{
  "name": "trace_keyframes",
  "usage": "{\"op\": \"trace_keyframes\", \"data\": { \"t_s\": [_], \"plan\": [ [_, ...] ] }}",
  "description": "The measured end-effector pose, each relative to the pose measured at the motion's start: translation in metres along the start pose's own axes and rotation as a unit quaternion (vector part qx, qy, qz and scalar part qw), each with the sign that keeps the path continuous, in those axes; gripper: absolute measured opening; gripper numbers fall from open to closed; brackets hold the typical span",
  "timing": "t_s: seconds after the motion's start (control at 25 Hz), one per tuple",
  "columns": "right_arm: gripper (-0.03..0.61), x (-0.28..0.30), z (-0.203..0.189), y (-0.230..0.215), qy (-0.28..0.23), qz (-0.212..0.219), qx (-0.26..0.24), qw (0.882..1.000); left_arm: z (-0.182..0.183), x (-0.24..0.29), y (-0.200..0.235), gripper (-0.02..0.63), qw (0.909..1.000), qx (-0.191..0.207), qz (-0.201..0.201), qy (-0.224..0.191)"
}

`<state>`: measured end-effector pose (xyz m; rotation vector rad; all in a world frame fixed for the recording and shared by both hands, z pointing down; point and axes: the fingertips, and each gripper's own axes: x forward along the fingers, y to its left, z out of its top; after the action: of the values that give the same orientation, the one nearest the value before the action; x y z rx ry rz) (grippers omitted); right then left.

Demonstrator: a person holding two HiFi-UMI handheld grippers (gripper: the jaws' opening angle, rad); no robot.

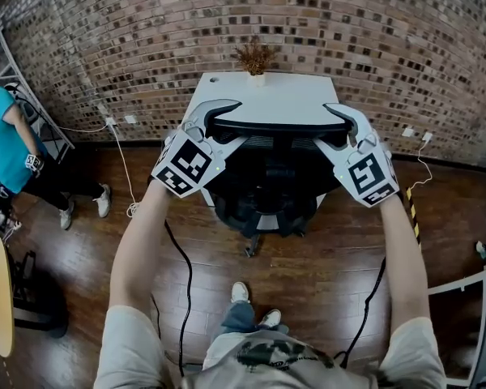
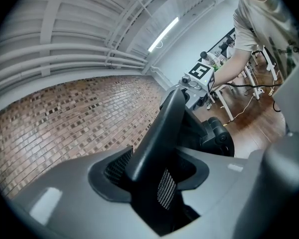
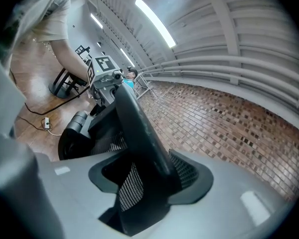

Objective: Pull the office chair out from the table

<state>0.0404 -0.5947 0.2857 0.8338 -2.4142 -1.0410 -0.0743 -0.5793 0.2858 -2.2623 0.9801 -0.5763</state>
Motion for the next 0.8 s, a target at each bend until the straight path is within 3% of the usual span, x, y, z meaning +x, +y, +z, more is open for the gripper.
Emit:
{"op": "trace_keyframes", "data": {
  "t_s": [0.8],
  "plan": [
    [0.229,-0.072,0.026,0.035,0.022,-0.008,0.019,1.0,0.04,-0.048,-0.066,0.195,0.9995,0.01,-0.028,-0.013]
  ]
}}
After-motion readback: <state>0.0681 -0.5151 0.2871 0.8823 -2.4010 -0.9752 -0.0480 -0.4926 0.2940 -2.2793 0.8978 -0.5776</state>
